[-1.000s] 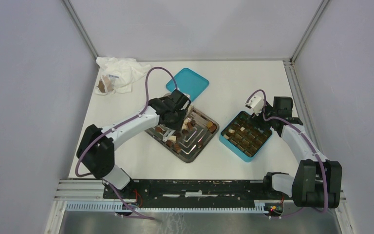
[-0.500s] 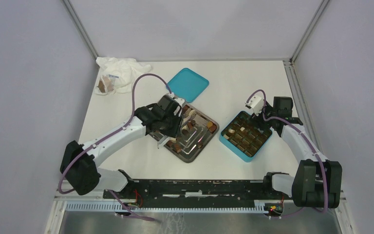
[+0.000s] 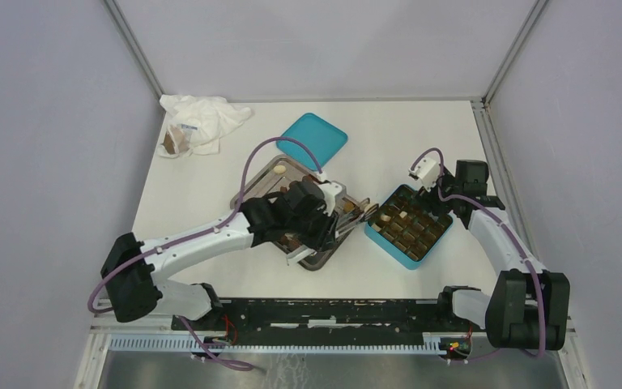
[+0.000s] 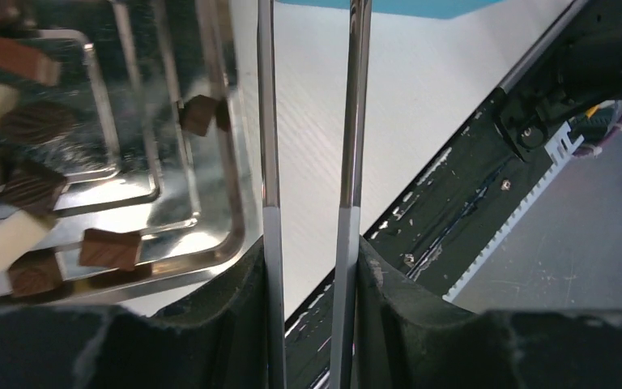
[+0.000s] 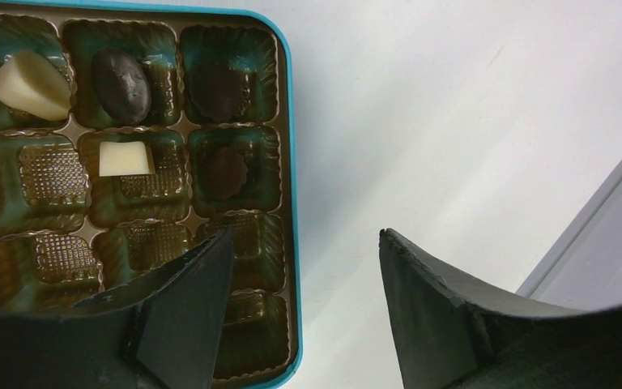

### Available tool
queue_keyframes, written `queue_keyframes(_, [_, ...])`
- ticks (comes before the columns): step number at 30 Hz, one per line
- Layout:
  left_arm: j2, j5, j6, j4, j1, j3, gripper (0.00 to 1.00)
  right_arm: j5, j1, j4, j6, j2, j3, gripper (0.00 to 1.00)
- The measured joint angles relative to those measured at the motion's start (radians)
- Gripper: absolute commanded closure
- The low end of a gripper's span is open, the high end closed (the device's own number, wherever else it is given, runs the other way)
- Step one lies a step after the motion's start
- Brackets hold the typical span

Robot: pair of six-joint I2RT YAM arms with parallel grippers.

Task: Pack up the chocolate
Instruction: Place the fake chocolate in the packing box.

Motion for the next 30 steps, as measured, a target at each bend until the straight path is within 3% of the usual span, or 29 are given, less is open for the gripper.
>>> queue_keyframes(6, [0.142, -0.009, -0.024, 0.050, -0.112, 0.052, 0.98, 0.010, 0.000, 0.019, 0.010, -0.025, 0.000, 0.26])
queue_keyframes(13, [0.269, -0.038, -0.024, 0.058, -0.162, 0.152, 0.97, 0.029, 0.000, 0.042, 0.019, -0.032, 0.000, 0.25])
queue_keyframes(30, [0.386, -0.071, -0.024, 0.027, -0.179, 0.258, 0.71, 0.032, 0.000, 0.044, 0.024, -0.032, 0.000, 0.25])
